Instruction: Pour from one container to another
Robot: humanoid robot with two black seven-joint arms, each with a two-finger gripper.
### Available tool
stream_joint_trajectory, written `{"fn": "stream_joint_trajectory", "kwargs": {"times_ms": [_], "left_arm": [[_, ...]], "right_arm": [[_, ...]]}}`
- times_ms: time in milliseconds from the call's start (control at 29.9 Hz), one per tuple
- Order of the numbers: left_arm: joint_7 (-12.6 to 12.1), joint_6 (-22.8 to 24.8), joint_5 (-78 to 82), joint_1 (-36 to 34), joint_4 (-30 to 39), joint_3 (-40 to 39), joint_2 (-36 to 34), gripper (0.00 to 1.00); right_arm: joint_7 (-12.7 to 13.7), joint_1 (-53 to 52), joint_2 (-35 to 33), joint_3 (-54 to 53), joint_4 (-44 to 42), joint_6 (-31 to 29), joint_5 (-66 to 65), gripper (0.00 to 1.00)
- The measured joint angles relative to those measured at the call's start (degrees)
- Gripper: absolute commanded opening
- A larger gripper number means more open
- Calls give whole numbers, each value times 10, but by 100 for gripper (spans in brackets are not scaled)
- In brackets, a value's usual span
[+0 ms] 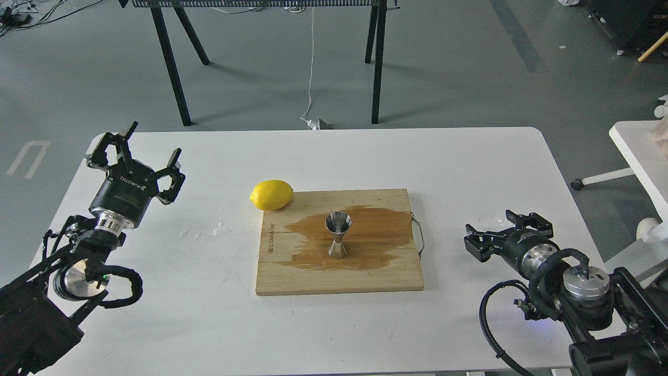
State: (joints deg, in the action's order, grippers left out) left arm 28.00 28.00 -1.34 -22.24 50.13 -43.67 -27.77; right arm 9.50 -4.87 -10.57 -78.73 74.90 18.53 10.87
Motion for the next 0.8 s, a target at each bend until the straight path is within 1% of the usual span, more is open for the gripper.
{"fn": "stream_joint_trajectory", "kwargs": {"times_ms": [134,201,268,334,468,502,535,602,669,803], "left_arm": [[0,0,4,0,-12,3,-10,90],[0,0,7,0,-14,4,-22,91],[0,0,8,-1,-14,4,-34,92],[0,0,10,-6,-14,4,-43,92],[0,0,27,-25,-15,4,-56,92],[0,0,35,-32,-14,4,-57,92],[0,0,41,-37,-14,5,-58,92],[0,0,56,-47,-15,5,-60,92],[0,0,67,-53,-15,5,-61,92],[0,0,75,-62,-15,5,-61,92]], "right_arm": [[0,10,-22,8,76,-17,-11,97],[-1,0,-37,19,93,-59,-35,97],[-1,-20,-48,28,89,-125,-73,97],[-2,-43,-54,32,62,-205,-105,97],[-2,-93,-58,34,-40,-382,-129,97],[-2,-108,-58,35,-72,-419,-131,97],[-2,-120,-59,36,-100,-438,-131,97],[-2,-143,-60,36,-163,-459,-132,98],[-2,-159,-60,37,-205,-463,-132,98],[-6,-171,-57,37,-251,-465,-132,98]]}}
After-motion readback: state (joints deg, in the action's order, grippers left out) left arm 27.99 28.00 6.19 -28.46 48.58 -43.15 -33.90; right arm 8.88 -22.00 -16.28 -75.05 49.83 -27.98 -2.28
